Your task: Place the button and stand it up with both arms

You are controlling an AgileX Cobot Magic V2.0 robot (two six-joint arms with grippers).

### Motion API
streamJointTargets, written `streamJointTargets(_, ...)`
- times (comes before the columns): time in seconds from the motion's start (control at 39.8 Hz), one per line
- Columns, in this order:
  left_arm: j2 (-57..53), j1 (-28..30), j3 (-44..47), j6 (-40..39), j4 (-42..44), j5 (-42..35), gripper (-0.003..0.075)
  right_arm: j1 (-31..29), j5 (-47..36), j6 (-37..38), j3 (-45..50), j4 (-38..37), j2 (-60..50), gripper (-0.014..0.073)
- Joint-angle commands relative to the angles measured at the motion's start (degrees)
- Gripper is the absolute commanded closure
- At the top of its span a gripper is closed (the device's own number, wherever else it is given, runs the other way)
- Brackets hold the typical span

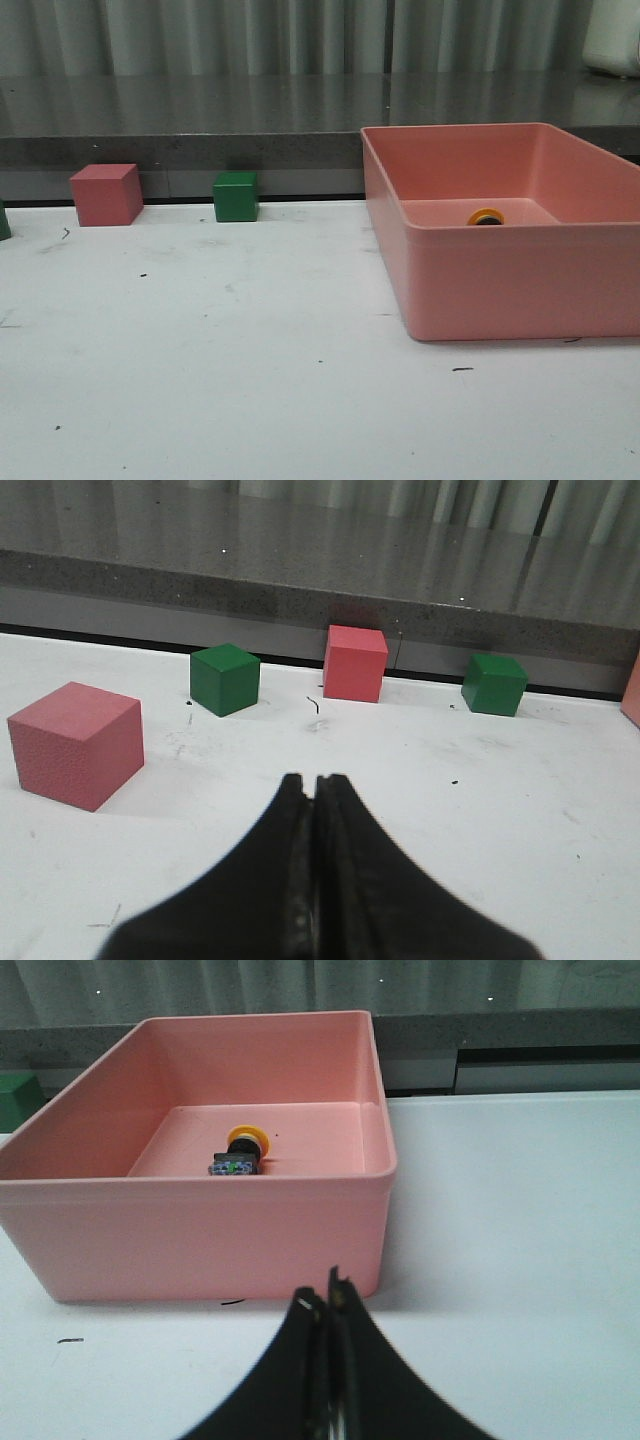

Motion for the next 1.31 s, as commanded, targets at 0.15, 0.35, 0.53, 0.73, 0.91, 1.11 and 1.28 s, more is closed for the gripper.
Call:
streamJointTargets(0.15, -1.3, -0.4, 0.9, 0.1, -0.6, -4.7, 0.074, -0.2, -4.8, -0.6, -0.2, -0.1, -1.1, 0.0663)
streamJointTargets(0.35, -1.3, -0.4, 0.9, 0.1, -0.6, -4.7, 0.074, -0.2, -4.8, -0.6, -0.2, -0.1, -1.1, 0.0663)
streamJointTargets(0.53, -1.3, -0.4, 0.9, 0.1, -0.6, -4.7, 0.074, -0.2, -4.8, -0.6, -0.2, -0.1, -1.1, 0.0663)
streamJointTargets(0.73, -1.3, -0.4, 0.9, 0.1, -0.6, -4.7, 0.074, -0.2, -4.8, -0.6, -0.2, -0.1, -1.1, 0.0663)
streamJointTargets(0.91, -1.3, -0.4, 0.9, 0.1, 4.4, -8.1, 0.074, -0.2, -4.8, -0.6, -0.2, -0.1, -1.1, 0.0663)
streamJointTargets(1.11, -1.3, -0.4, 0.9, 0.1, 5.0, -10.0, 0.074, -0.2, -5.3, -0.6, -0.2, -0.1, -1.1, 0.0663)
streamJointTargets(1.28, -1.3, -0.4, 0.9, 0.1, 4.4, -13.8, 0.074, -0.2, -7.9, -0.6, -0.2, -0.1, -1.1, 0.0663)
